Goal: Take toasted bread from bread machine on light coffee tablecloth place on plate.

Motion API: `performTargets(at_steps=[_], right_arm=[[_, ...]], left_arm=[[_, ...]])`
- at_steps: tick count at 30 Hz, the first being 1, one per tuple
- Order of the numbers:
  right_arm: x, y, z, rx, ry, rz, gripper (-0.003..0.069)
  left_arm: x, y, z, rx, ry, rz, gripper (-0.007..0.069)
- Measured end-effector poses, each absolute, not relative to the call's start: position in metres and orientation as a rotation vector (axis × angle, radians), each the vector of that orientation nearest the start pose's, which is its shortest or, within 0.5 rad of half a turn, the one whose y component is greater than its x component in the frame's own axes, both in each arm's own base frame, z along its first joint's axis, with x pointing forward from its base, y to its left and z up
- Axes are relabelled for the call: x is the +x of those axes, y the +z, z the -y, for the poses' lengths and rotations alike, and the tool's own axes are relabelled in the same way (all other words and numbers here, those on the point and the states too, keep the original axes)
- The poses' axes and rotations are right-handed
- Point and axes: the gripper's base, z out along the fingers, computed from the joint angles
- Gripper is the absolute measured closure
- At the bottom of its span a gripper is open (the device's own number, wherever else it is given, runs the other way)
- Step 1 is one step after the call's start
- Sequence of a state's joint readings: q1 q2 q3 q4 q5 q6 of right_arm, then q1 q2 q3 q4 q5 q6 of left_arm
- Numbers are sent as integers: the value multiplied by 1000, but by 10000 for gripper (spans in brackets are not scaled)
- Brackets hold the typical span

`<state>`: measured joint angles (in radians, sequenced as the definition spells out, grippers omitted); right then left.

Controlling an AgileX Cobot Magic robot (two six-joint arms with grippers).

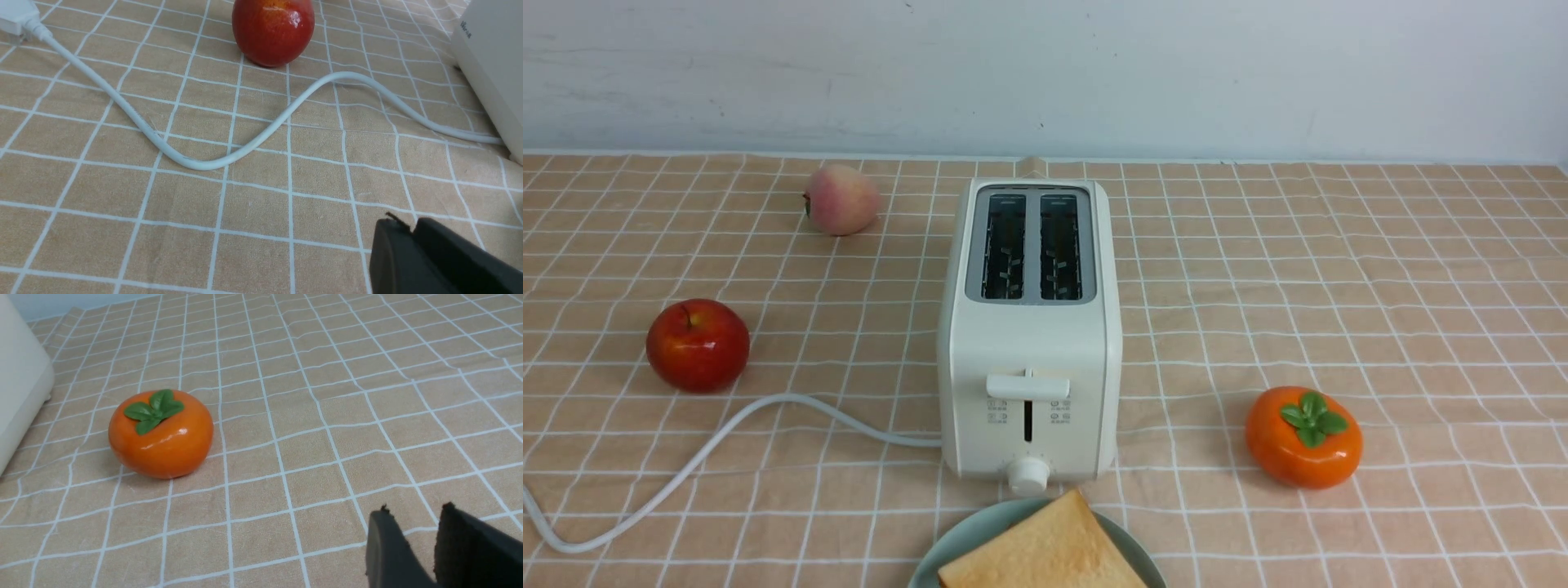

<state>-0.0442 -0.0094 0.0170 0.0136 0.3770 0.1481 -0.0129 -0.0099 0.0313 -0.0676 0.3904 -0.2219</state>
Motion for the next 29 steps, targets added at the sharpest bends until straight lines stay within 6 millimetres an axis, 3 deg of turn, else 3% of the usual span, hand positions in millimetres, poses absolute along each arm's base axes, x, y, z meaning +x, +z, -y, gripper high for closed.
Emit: performTargets(at_steps=[29], right_arm=[[52,174,2,188,85,-1860,441]], left_arm=[[52,168,3,-240,-227,-1886,554]])
